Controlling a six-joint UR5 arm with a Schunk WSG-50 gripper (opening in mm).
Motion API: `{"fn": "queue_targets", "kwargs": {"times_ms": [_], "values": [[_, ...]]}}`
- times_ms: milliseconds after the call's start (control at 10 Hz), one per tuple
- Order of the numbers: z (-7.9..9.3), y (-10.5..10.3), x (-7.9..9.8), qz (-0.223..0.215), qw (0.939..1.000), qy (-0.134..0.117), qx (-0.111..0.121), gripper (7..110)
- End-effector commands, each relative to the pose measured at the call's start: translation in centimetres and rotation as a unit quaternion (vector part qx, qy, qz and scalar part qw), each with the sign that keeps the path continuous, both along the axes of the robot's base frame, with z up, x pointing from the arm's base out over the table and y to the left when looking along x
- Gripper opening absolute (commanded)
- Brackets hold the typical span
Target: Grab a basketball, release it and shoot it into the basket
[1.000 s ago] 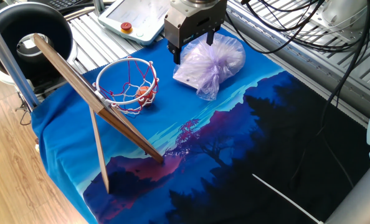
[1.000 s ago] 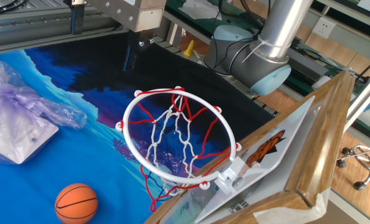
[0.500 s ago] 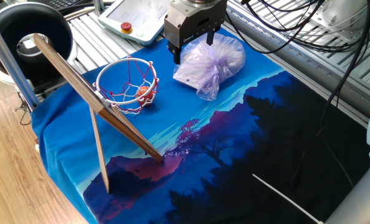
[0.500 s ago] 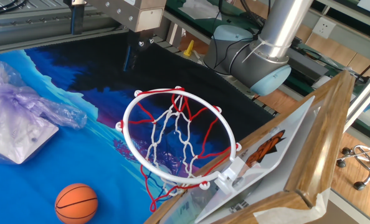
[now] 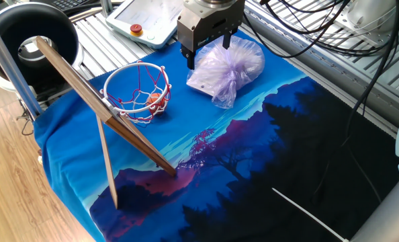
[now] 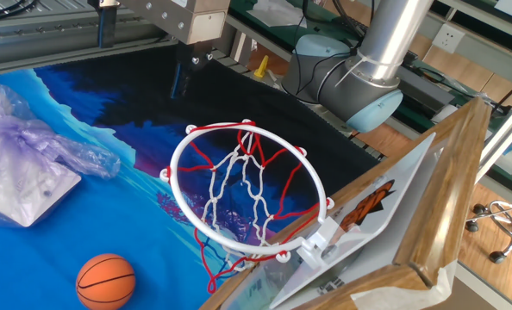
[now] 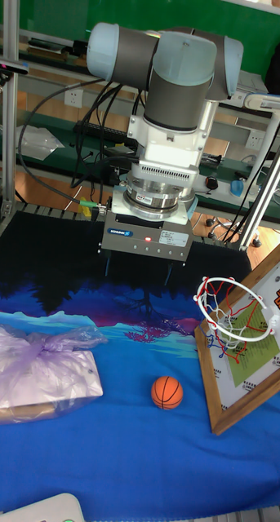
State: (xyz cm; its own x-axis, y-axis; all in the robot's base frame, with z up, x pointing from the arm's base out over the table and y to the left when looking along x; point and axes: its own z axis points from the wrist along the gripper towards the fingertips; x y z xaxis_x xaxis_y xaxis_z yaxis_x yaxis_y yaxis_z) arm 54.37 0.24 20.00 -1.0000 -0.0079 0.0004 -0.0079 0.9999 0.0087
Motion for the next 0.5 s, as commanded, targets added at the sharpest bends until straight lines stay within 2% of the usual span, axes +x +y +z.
{"fn": "queue_targets", "kwargs": {"times_ms": [0,100,200,400], "values": [[0.32,3.37,-2.08,0.094,0.9927,0.035,0.067,109],[0.3,3.35,-2.09,0.094,0.9927,0.035,0.066,109],[0.3,3.4,-2.09,0.094,0.9927,0.035,0.067,7],[0.25,3.38,-2.11,0.094,0.9928,0.035,0.065,7]]}}
